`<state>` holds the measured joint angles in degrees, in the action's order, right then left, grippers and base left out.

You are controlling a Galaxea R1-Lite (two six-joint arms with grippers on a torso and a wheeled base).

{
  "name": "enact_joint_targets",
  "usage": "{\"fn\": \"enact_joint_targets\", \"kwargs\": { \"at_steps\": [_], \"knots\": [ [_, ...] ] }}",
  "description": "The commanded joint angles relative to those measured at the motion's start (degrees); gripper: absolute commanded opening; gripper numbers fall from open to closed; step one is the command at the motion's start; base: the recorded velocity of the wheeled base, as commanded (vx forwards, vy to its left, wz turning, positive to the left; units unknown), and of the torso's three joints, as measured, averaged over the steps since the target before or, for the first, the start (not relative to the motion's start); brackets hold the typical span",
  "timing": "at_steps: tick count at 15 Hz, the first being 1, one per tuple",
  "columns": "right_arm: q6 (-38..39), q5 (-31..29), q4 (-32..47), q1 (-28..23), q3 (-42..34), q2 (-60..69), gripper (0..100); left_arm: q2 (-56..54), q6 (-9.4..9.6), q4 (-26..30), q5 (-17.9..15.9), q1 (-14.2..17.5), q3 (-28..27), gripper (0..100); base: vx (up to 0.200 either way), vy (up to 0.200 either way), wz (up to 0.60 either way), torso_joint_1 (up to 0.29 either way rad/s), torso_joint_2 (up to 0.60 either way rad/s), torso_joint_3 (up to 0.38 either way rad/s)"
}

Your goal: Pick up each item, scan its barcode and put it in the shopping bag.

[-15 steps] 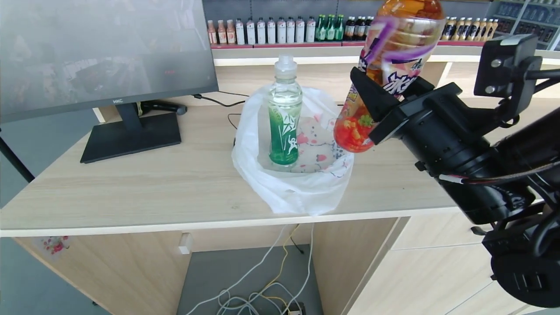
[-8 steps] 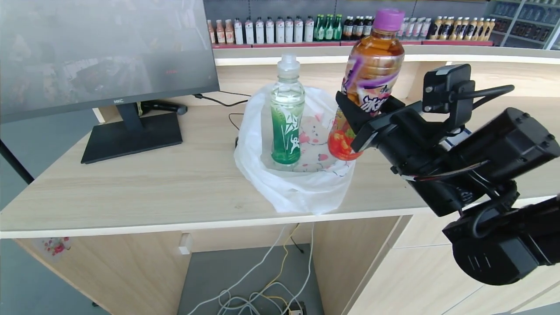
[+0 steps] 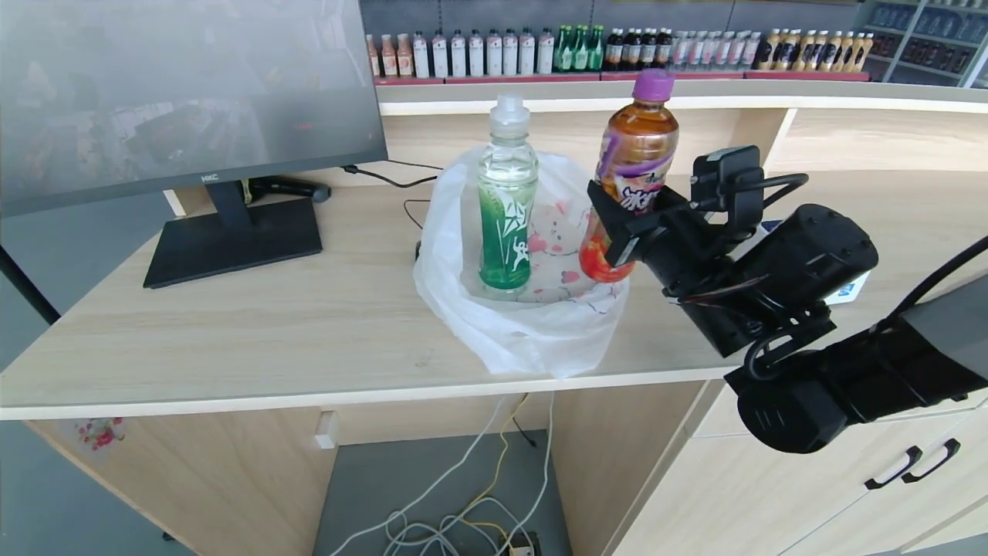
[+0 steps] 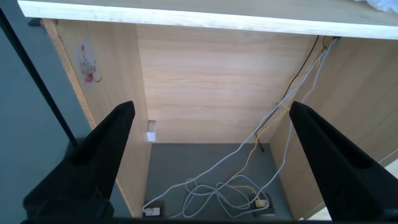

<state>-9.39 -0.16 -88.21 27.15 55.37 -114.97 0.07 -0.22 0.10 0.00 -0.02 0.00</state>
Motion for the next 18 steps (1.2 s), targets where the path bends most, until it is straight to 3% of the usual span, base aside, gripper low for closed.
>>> {"fn": "enact_joint_targets", "kwargs": {
  "at_steps": [1, 11, 18],
  "knots": [
    [0.69, -0.11, -0.03, -0.78, 2.02, -3.07, 0, 0.01, 0.04, -0.01, 0.00, 0.02, 0.00, 100, 0.000, 0.000, 0.00, 0.000, 0.00, 0.000],
    [0.77, -0.11, 0.06, -0.43, 8.79, -11.68, 0, 0.01, -0.13, -0.01, 0.00, 0.11, 0.00, 100, 0.000, 0.000, 0.00, 0.000, 0.00, 0.000],
    [0.95, -0.02, -0.12, -0.43, 8.70, -13.26, 0, 0.01, -0.13, -0.01, 0.00, 0.02, 0.00, 100, 0.000, 0.000, 0.00, 0.000, 0.00, 0.000]
  ]
}}
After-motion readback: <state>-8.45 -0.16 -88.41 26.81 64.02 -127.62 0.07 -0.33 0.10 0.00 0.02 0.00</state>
